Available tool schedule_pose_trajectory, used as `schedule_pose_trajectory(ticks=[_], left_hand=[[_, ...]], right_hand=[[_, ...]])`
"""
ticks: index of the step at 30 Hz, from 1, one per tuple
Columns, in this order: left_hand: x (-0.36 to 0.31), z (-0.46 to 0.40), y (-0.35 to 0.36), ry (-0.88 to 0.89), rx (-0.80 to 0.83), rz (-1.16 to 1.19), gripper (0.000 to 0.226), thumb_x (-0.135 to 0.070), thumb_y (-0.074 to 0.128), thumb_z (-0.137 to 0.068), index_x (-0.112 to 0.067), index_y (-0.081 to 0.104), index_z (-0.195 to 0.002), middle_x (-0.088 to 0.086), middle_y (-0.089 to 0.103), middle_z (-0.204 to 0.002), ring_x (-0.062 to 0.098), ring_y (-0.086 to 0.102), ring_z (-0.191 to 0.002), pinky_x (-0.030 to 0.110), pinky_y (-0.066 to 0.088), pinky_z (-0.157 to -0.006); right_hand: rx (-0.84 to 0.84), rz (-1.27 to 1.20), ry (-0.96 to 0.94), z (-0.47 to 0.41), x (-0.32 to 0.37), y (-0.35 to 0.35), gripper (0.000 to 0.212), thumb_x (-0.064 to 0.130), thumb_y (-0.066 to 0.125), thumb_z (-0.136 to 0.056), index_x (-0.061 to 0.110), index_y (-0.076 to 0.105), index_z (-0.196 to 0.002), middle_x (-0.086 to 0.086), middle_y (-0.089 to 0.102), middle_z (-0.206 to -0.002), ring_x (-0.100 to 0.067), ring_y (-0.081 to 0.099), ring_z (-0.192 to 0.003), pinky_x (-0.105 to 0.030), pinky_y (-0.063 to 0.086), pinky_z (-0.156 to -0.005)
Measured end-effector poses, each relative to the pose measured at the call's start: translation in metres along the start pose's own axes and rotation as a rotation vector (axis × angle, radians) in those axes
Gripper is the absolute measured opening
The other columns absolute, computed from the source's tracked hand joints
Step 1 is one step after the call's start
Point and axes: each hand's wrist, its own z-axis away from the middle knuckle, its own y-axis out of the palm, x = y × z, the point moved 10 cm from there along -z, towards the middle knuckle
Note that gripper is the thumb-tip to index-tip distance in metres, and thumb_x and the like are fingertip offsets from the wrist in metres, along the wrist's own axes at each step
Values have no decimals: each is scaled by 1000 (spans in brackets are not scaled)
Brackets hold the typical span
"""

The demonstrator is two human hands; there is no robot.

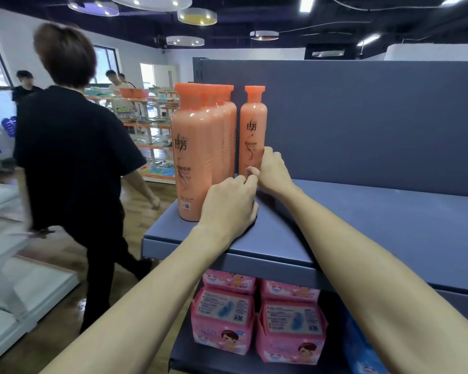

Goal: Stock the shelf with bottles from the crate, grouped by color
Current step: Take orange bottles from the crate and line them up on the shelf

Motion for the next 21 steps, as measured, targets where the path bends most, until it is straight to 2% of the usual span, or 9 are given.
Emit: schedule_pose_trajectory(ticks=[4,8,12,14,17,21], left_hand=[[-1,0,1,5,-15,-10,32,-23,50,-86,-8,53,-115,5,60,-83,24,59,-75,31,33,-53],[-1,-1,0,22,-35,-20,34,-22,51,-84,-7,55,-114,5,60,-80,24,59,-71,30,30,-51],[-4,0,-1,54,-55,-26,31,-18,62,-74,-6,61,-102,3,57,-66,24,58,-57,26,26,-44],[-3,0,-2,51,-64,-13,26,-16,67,-70,-7,61,-94,3,56,-63,25,57,-55,25,25,-44],[-2,0,-1,28,-22,17,18,-19,62,-77,-11,59,-93,4,60,-72,27,60,-65,29,28,-49],[-3,0,-3,7,51,20,16,-22,50,-87,-13,54,-99,6,63,-90,29,62,-85,33,32,-57]], right_hand=[[-18,30,-28,1,0,1,35,25,56,-96,6,42,-121,-14,47,-118,-32,52,-101,-35,40,-79],[-34,68,-32,3,2,-1,34,26,57,-96,4,43,-117,-14,53,-117,-32,54,-102,-37,43,-80],[-46,89,-20,9,3,-8,34,29,60,-95,3,45,-113,-15,57,-114,-33,55,-102,-37,43,-79],[-62,82,1,17,3,-16,36,32,62,-95,4,46,-110,-14,58,-108,-31,55,-94,-36,42,-73],[-57,130,33,37,5,-33,40,31,62,-95,2,46,-119,-15,59,-107,-30,53,-87,-36,41,-71],[-34,257,23,72,6,-60,43,31,61,-96,3,47,-125,-17,59,-115,-36,57,-100,-39,44,-76]])
